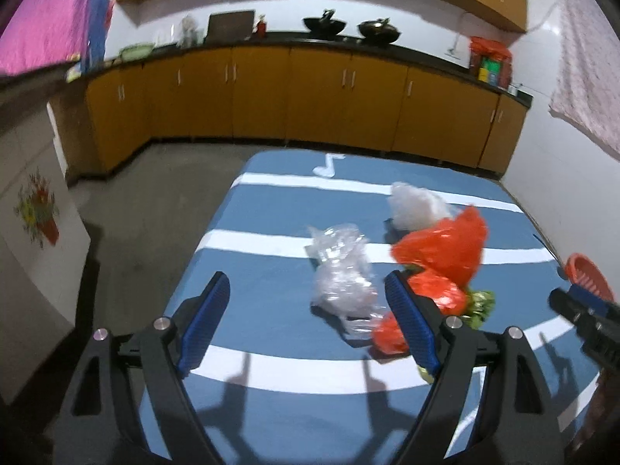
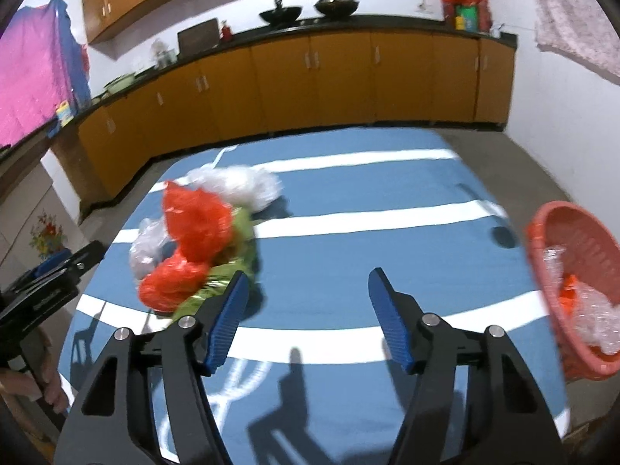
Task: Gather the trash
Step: 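Move both open tools back to the bags on the table, then grasp the green-yellow bag with the right tool while the left tool grasps the clear plastic bag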
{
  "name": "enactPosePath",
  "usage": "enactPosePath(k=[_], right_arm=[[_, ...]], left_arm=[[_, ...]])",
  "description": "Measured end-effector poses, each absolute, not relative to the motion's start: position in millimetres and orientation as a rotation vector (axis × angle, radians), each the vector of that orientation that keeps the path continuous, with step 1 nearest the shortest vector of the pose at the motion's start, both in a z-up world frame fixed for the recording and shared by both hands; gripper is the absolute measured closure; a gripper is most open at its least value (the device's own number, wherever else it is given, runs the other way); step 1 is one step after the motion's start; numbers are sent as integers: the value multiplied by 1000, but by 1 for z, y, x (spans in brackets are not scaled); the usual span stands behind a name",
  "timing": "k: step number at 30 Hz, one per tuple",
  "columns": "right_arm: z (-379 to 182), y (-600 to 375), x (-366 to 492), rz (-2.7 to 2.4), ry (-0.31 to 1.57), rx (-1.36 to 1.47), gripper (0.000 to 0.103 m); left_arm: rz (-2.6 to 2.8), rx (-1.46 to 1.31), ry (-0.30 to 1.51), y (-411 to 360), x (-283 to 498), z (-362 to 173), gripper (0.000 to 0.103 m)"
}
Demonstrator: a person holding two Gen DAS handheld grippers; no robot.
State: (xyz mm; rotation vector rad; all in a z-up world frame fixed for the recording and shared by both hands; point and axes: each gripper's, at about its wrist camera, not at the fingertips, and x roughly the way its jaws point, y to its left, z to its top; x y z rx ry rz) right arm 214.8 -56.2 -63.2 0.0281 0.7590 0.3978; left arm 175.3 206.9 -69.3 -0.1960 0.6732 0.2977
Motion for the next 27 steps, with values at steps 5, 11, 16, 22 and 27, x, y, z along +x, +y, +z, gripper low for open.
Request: enactPosePath(k=[5, 11, 16, 22, 27], right_arm=[[-73, -26, 223, 420, 801, 16, 43], [-79, -2, 228, 434, 817, -18, 43], [-89, 9, 231, 440, 849, -37, 44], [-96, 20, 234, 456, 878, -63, 52], [-102, 20, 239, 450, 908, -70, 65]], left_arm=[[283, -255, 713, 221, 195, -81, 25], [257, -246, 743, 216, 213, -91, 29], [245, -233, 784, 213, 225, -103, 35], [233, -227, 831, 210, 235, -115, 43], [235, -260, 864, 216, 241, -125, 51]])
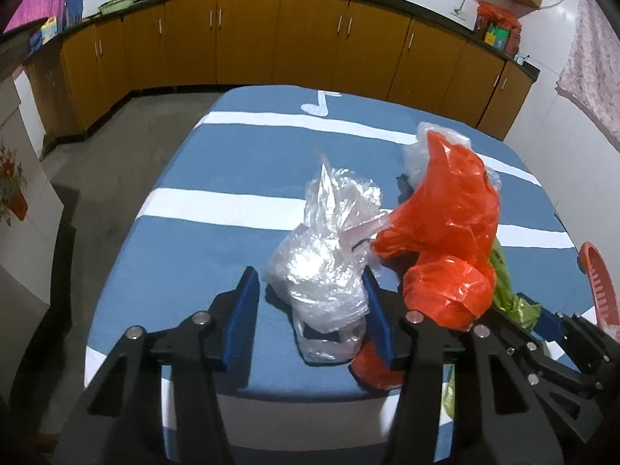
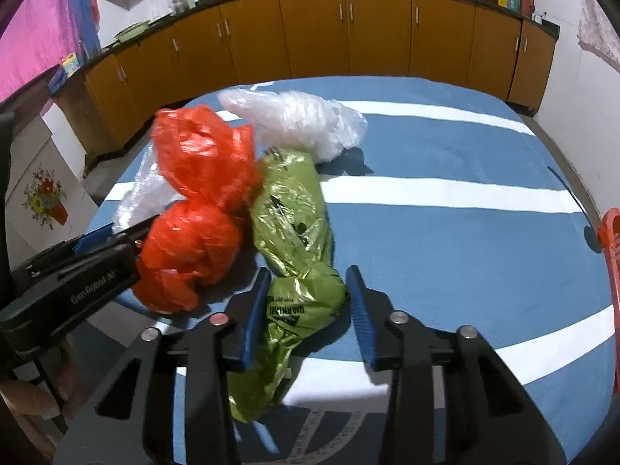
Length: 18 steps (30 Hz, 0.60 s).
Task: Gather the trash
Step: 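Grasp the green-yellow bag with the right tool while the left tool grasps the clear plastic bag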
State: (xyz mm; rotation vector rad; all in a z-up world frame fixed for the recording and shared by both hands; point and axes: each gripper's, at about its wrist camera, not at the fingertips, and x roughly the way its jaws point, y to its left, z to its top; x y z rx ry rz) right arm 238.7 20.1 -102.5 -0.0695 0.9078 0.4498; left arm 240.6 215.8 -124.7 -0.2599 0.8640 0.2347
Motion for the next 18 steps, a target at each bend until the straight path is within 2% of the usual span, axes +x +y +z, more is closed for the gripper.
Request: enactPosePath(k=[8, 10, 13, 18], right_arm=[[-103, 8, 242, 429, 912, -63, 66], [-102, 8, 240, 417, 902, -74, 70], [-102, 1, 240, 382, 889, -74, 70], [-99, -19, 245, 310, 876, -48, 70]], left_arm=[[237, -254, 874, 216, 245, -126, 52], [235, -249, 872, 215, 246, -126, 65], [234, -243, 869, 215, 246, -126, 72], [247, -240, 846, 218, 242, -122, 74]])
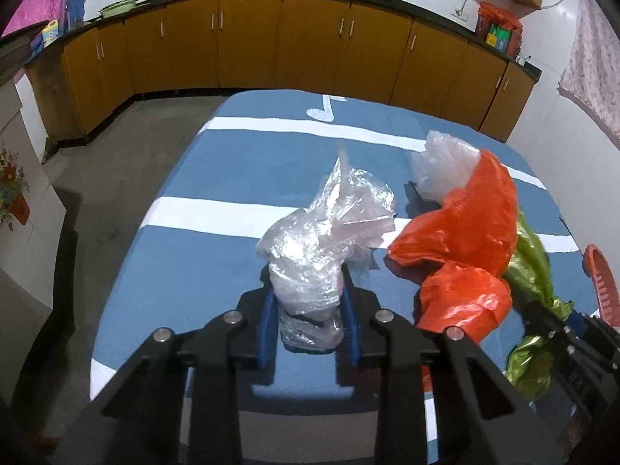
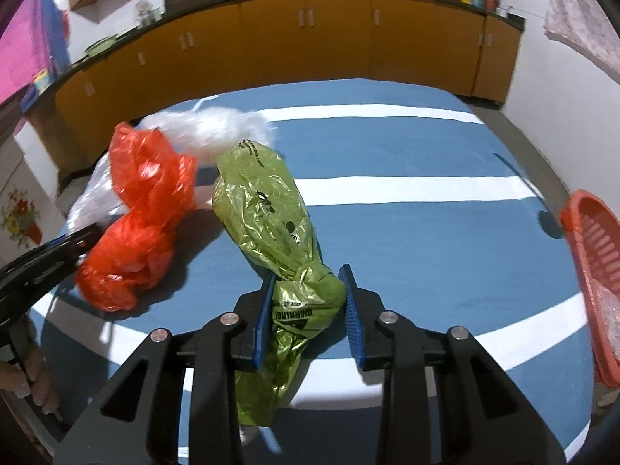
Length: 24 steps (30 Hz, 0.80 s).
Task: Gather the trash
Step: 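Grasp the green-yellow bag with the right tool while the left tool grasps the clear plastic bag, then carry the green-yellow bag and clear bag toward the red basket with both tools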
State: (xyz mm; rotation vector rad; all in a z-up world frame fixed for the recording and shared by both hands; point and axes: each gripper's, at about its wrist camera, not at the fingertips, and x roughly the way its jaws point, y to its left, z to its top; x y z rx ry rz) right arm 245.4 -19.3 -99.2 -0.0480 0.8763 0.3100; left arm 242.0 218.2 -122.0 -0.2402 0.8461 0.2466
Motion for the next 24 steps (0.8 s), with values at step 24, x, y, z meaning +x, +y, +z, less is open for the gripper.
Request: enactPosePath(k=[24], right_arm=[[-50, -127, 228, 153, 723, 110, 71]], left_arm=[[217, -213, 664, 190, 207, -50, 74]])
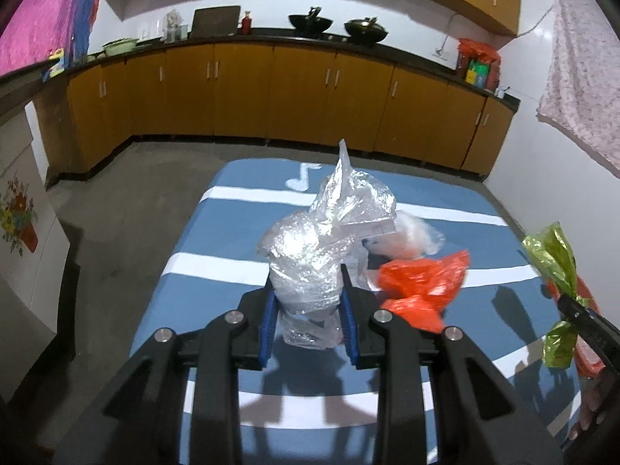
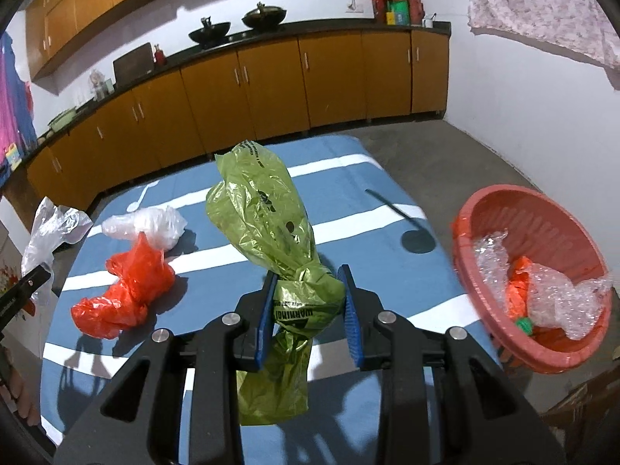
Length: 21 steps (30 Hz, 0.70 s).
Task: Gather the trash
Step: 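Carry the green-yellow bag and clear bag toward the red basket with both tools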
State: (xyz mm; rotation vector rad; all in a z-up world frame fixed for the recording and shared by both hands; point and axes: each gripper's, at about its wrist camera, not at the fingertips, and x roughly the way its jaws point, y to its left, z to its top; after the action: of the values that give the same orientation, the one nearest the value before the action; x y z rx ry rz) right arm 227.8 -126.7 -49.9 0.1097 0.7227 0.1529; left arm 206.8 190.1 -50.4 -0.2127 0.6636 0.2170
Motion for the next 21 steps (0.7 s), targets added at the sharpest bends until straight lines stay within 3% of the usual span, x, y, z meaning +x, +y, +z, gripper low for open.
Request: enactPosePath(k=[21], right_arm=[[-39, -214, 209, 38, 674, 194, 71]], left_arm=[[27, -134, 634, 80, 215, -22, 74]])
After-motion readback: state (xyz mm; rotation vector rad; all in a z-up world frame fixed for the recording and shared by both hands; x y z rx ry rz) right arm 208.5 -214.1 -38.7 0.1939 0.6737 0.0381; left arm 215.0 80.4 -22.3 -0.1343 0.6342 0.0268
